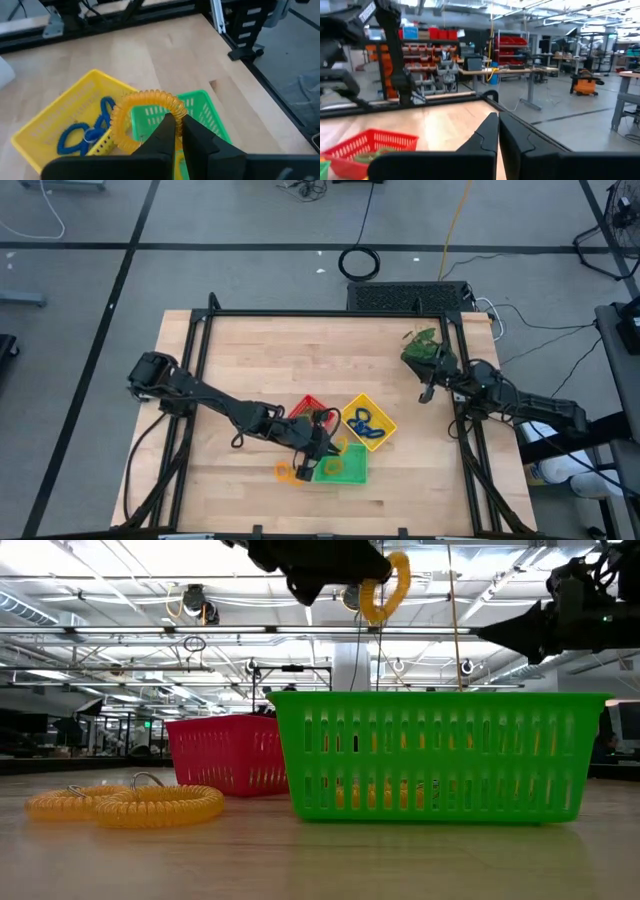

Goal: Sort spring keychains
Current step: Put the yellow spring keychain into the green bin

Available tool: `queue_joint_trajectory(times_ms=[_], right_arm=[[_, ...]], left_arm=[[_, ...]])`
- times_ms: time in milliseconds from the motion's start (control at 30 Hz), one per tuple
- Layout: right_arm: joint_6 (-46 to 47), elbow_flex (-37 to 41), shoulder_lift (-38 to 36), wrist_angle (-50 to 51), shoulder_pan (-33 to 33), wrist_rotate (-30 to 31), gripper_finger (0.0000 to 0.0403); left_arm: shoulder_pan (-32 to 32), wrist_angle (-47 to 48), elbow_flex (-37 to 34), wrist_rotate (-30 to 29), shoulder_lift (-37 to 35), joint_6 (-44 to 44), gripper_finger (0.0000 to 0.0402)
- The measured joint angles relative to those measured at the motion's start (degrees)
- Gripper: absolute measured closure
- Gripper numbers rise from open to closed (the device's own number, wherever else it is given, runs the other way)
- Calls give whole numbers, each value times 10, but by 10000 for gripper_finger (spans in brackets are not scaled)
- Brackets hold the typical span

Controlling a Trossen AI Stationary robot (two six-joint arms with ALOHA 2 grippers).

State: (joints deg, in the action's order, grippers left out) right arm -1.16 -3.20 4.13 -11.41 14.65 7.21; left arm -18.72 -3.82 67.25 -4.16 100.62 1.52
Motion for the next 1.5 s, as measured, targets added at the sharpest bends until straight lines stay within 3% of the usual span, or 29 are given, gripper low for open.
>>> queue_joint_trajectory(times_ms=[200,533,1033,1233,1500], right_arm=[[4,1,1,1,0,2,403],[4,2,4,1,0,2,403],[5,2,4,0,0,2,403],[5,3,4,0,0,2,403],[5,3,5,0,0,2,403]], left_arm=[[4,-9,-1,62,26,-32,395],[-24,-13,0,83,52,-91,393],[-23,-3,0,66,53,-171,256],[-24,91,0,82,22,-147,217],[-69,344,0,87,-24,-287,226]])
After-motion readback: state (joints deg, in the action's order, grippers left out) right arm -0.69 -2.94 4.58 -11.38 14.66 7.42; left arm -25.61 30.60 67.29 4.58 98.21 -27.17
